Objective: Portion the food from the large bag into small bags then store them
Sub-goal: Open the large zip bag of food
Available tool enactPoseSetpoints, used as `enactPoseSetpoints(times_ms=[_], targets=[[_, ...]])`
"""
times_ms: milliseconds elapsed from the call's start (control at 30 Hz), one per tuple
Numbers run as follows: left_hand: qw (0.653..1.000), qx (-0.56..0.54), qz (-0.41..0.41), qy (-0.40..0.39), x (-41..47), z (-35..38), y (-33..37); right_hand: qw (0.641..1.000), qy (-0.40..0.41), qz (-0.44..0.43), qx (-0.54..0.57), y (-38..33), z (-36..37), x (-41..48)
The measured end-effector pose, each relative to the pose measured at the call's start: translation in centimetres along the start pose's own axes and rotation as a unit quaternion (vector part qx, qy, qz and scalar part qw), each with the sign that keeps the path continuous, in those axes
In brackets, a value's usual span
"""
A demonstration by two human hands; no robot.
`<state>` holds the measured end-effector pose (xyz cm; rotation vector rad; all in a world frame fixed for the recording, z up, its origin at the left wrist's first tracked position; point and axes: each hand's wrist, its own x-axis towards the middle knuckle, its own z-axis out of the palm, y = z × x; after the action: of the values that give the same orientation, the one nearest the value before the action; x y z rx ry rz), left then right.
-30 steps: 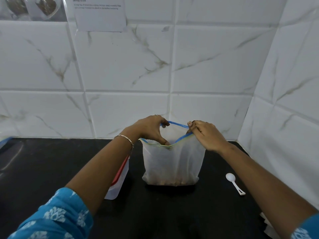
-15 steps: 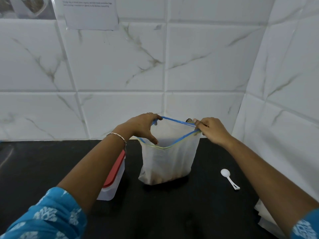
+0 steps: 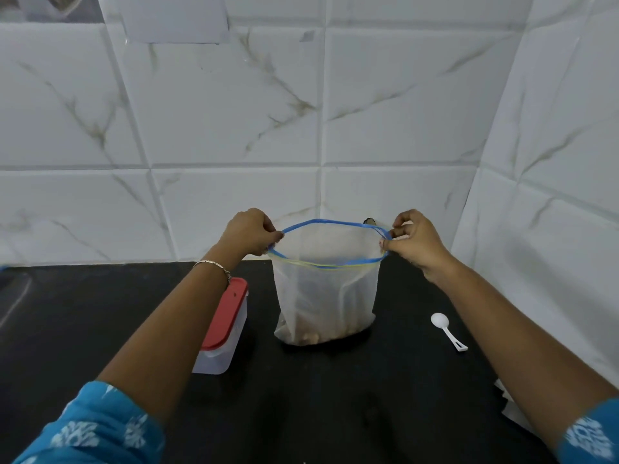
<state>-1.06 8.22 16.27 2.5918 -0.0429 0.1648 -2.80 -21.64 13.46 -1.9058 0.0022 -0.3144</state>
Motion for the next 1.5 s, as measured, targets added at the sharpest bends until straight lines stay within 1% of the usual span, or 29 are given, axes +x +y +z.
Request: enactPoseSetpoints(times_ms=[67, 100, 133, 200, 233, 300, 367, 433, 467, 533, 600, 667, 700, 767, 800, 833, 900, 1000, 1033, 1067, 1100, 1133, 1167, 1233, 1300, 1367, 1400, 1433, 1500], targets=[[0.995, -0.097, -0.028, 0.003, -0.5, 0.5, -0.3, 0.996, 0.021, 0.048, 0.071, 0.4, 0.3, -0.3], [0.987, -0.152, -0.043, 0.000, -0.9, 0.8, -0.3, 0.993, 0.027, 0.068, 0.091, 0.6, 0.4, -0.4], [0.973, -0.223, -0.063, -0.007, -1.4, 1.2, -0.2, 0.991, 0.030, 0.083, 0.102, 0.8, 0.5, -0.6], [0.919, -0.378, -0.111, -0.029, -2.4, 1.8, 0.0, 0.990, 0.026, 0.097, 0.103, 1.1, 0.6, -1.0], [0.890, -0.435, -0.133, -0.038, -2.7, 2.1, 0.1, 0.990, 0.023, 0.098, 0.097, 1.4, 0.7, -1.1], [0.833, -0.523, -0.170, -0.060, -2.9, 2.8, 0.0, 0.989, 0.017, 0.105, 0.098, 1.7, 0.8, -1.1], [0.759, -0.614, -0.204, -0.074, -3.0, 3.5, -0.1, 0.981, -0.002, 0.138, 0.140, 1.6, 1.0, -1.2], [0.689, -0.681, -0.236, -0.079, -2.9, 4.0, -0.4, 0.956, -0.033, 0.201, 0.213, 1.1, 1.4, -1.2], [0.659, -0.706, -0.247, -0.076, -2.8, 4.2, -0.5, 0.937, -0.044, 0.236, 0.255, 0.9, 1.6, -1.2], [0.612, -0.739, -0.272, -0.070, -2.4, 4.6, -0.6, 0.894, -0.055, 0.296, 0.331, 0.8, 1.9, -1.1], [0.595, -0.747, -0.289, -0.064, -2.1, 4.9, -0.2, 0.867, -0.050, 0.326, 0.374, 0.7, 2.1, -0.9], [0.610, -0.734, -0.294, -0.060, -2.2, 4.9, 0.6, 0.853, -0.041, 0.335, 0.399, 0.7, 2.3, -0.4], [0.609, -0.735, -0.294, -0.047, -2.2, 4.8, 0.9, 0.846, -0.034, 0.338, 0.410, 0.6, 2.4, 0.0], [0.582, -0.759, -0.292, -0.033, -2.3, 4.7, 1.8, 0.830, -0.013, 0.350, 0.434, 0.8, 2.8, 1.3], [0.557, -0.779, -0.287, -0.030, -2.3, 4.5, 2.1, 0.822, 0.001, 0.353, 0.446, 1.0, 3.0, 2.0], [0.557, -0.780, -0.285, -0.023, -2.4, 4.4, 2.5, 0.816, 0.010, 0.352, 0.459, 1.1, 3.2, 2.4], [0.574, -0.771, -0.277, -0.003, -1.8, 4.4, 2.7, 0.810, 0.016, 0.338, 0.479, 1.3, 3.6, 3.2], [0.569, -0.774, -0.278, 0.000, 0.1, 5.0, 2.2, 0.828, 0.000, 0.302, 0.472, 0.7, 3.7, 3.3], [0.576, -0.767, -0.283, 0.002, 0.7, 5.3, 1.9, 0.835, -0.008, 0.293, 0.465, 0.5, 3.7, 3.1], [0.580, -0.765, -0.280, 0.002, 0.9, 5.5, 1.9, 0.834, -0.009, 0.290, 0.469, 0.6, 3.8, 3.1], [0.601, -0.753, -0.269, -0.002, 1.1, 5.9, 1.6, 0.844, -0.008, 0.287, 0.454, 0.7, 3.8, 2.9], [0.629, -0.736, -0.250, -0.001, 1.0, 6.3, 1.4, 0.859, -0.006, 0.285, 0.426, 1.3, 4.0, 2.9], [0.684, -0.689, -0.239, 0.008, 0.6, 6.7, 1.4, 0.876, -0.007, 0.286, 0.388, 1.9, 4.0, 2.8], [0.777, -0.595, -0.205, 0.022, 0.4, 7.9, 0.6, 0.912, -0.025, 0.275, 0.303, 3.3, 4.0, 2.2], [0.849, -0.508, -0.148, 0.006, 0.0, 8.6, -0.3, 0.942, -0.049, 0.242, 0.227, 3.8, 3.7, 0.8], [0.899, -0.425, -0.102, -0.012, -0.6, 8.8, -0.7, 0.960, -0.076, 0.212, 0.167, 4.3, 3.3, -0.4], [0.916, -0.392, -0.083, -0.016, -0.8, 8.8, -0.7, 0.963, -0.092, 0.206, 0.148, 4.6, 3.1, -0.9], [0.928, -0.366, -0.064, -0.019, -1.1, 8.8, -0.7, 0.964, -0.109, 0.206, 0.131, 4.7, 2.9, -1.2], [0.942, -0.333, -0.041, -0.018, -1.4, 8.8, -0.5, 0.962, -0.136, 0.222, 0.085, 5.1, 2.4, -1.5]])
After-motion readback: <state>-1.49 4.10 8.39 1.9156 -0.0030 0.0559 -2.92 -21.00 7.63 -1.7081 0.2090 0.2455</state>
